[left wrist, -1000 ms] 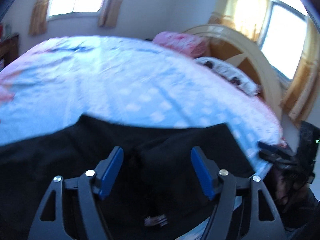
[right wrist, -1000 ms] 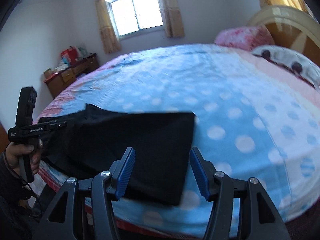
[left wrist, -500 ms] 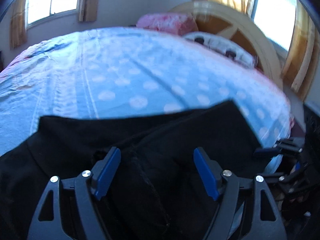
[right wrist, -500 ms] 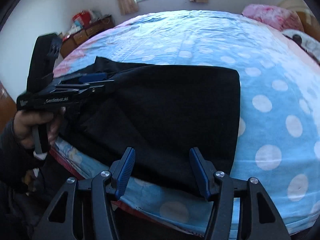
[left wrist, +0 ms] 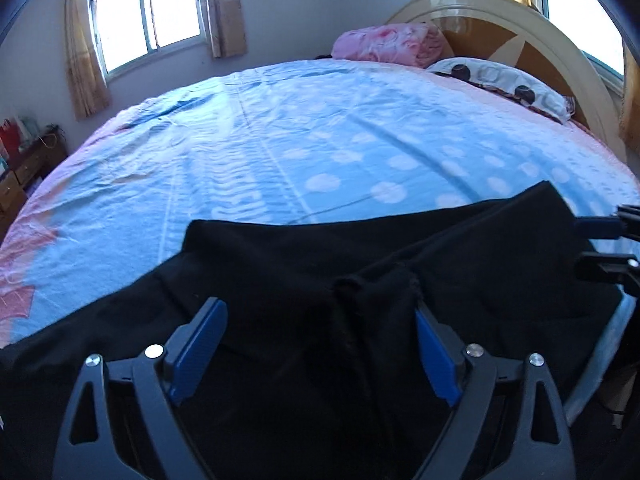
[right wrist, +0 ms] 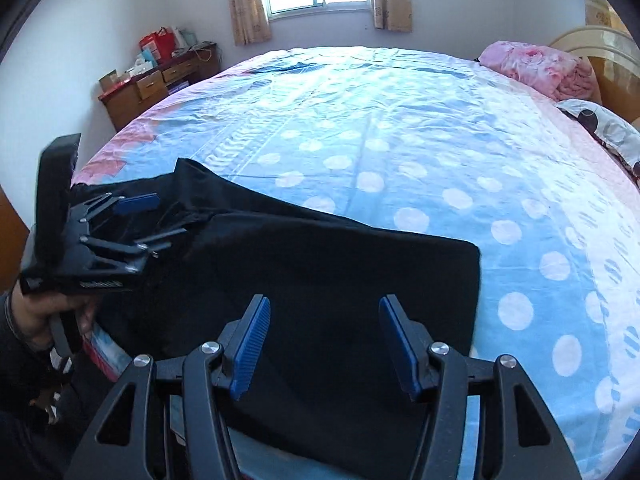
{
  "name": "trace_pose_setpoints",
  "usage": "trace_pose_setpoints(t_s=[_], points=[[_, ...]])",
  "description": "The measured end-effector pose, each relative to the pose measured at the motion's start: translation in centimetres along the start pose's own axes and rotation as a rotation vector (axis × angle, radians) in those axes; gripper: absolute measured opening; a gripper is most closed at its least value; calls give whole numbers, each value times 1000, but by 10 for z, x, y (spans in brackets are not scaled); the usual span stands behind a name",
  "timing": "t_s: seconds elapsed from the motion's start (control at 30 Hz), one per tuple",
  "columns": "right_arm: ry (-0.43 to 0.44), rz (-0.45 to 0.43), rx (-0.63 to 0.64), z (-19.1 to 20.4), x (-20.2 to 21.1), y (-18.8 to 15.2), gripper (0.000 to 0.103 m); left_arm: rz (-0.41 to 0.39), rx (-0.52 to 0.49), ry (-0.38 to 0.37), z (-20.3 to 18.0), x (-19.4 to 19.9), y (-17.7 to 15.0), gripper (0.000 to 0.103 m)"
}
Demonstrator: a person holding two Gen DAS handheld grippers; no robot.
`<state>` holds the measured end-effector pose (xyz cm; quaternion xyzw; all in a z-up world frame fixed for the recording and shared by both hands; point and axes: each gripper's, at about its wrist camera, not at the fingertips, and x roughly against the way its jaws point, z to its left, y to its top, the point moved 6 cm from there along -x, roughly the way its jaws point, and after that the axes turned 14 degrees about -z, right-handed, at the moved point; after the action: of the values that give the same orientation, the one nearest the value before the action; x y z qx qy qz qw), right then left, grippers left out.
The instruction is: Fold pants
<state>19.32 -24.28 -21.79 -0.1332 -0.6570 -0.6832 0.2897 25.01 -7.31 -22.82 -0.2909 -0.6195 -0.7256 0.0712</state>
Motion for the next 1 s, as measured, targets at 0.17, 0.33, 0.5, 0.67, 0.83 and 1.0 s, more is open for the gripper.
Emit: trace_pose_setpoints(t_s=[0.17,0.33,0.5,0.67,0.83,1.0], points=[[12,16,-2,4,0,-8,59,11,13,19,7,-13,-1,103],[12,44,-64,-6,-9,-11,59,30,15,35,8,-13,4,103],[-95,68,-90,-31,-17,-14,59,-1,28,30,7,16,4,102],[-114,28,-85,-30,4,-13,59,9,61,8,-5,43,-12,102],[-80,65,-50,-20,2,-35,61,84,53,30,-9,29,-37,103],[-79,55,41,-10,-4,-42,72,85,63,28,-7,28,-39,103]])
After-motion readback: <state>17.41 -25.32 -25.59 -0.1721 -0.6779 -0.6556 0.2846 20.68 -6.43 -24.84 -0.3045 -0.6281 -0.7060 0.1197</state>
